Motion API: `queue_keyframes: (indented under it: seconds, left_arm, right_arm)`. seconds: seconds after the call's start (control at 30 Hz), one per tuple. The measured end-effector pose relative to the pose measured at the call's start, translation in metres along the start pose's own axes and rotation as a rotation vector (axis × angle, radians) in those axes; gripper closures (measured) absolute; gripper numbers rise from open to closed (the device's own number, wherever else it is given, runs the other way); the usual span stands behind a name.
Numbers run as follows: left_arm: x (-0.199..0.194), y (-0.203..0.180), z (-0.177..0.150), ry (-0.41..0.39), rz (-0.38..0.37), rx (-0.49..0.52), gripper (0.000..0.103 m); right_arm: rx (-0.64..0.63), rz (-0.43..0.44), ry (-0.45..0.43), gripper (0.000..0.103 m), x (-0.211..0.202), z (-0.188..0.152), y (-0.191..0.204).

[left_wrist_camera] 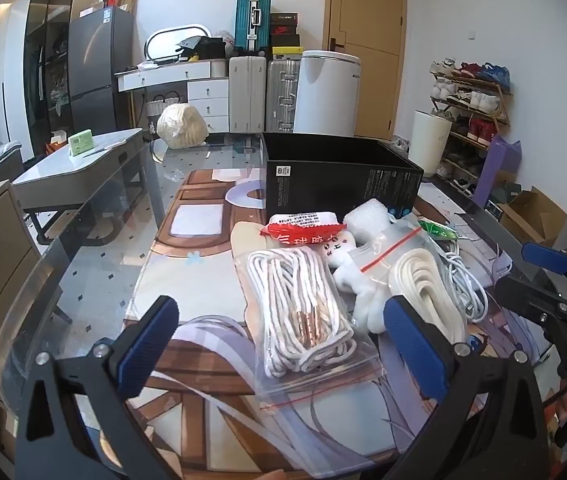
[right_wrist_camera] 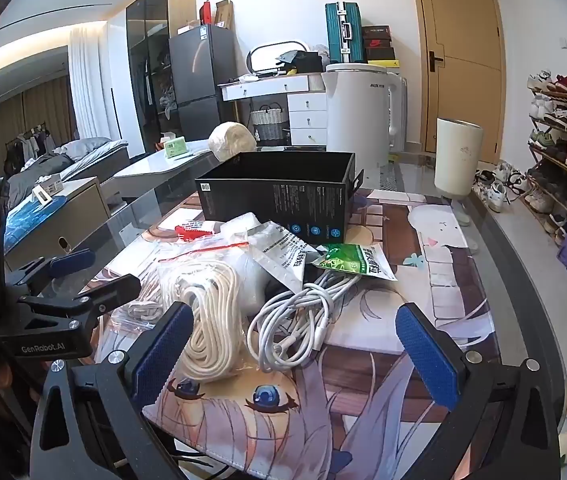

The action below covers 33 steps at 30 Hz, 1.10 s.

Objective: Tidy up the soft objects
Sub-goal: 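Move left tool toward the bagged white rope while right tool approaches the white cables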

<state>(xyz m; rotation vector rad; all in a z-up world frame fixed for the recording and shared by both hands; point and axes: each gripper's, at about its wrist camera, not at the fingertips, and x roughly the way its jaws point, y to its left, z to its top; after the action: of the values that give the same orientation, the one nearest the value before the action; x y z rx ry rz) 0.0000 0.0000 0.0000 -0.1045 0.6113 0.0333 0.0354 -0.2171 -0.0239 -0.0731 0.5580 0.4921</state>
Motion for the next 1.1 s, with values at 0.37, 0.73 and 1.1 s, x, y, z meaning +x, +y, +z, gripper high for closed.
queue_keyframes:
  seconds: [0.37,0.73,1.1]
  left_arm:
    - [0.002,-0.005,-0.001,-0.002,0.017,0.024,0.000]
    - [0.001,0.002,0.000,-0.006,0.019,0.015,0.000]
    - [0.001,0.004,0.000,-0.004,0.020,0.013,0.000]
  right_arm:
    - [0.001,-0.016,0.015,0.000,0.003,-0.002,-0.005]
    - [0.004,-0.030,0.033,0.000,0.000,-0.003,-0.005]
    - [0.003,-0.032,0.037,0.000,0.002,-0.003,-0.005]
